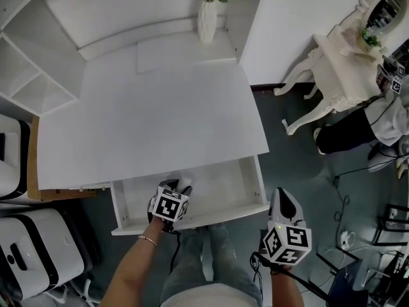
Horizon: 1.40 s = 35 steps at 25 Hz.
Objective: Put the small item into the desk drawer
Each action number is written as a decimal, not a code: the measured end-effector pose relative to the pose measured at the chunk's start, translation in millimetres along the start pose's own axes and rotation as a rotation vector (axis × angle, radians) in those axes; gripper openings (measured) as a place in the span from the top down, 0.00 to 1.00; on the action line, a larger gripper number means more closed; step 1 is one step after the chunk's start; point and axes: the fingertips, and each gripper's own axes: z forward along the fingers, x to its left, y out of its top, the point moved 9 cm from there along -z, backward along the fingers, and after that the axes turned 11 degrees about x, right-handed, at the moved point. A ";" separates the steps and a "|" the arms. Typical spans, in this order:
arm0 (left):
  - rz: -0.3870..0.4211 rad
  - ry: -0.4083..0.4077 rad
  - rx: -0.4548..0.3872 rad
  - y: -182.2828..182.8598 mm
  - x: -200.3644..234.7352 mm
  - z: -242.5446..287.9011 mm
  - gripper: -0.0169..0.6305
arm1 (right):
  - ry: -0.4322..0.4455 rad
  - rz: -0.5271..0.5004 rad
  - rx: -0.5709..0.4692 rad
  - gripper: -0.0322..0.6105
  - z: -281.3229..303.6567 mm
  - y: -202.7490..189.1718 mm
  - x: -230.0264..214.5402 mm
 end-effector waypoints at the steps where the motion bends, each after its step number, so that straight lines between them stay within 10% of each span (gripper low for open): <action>1: -0.008 0.013 -0.007 0.3 1.3 2.2 0.71 | -0.001 0.001 0.003 0.94 0.8 -0.7 -0.4; 35: -0.169 0.110 -0.051 7.9 15.9 42.4 0.69 | -0.003 -0.008 0.050 0.94 20.4 -8.1 -8.4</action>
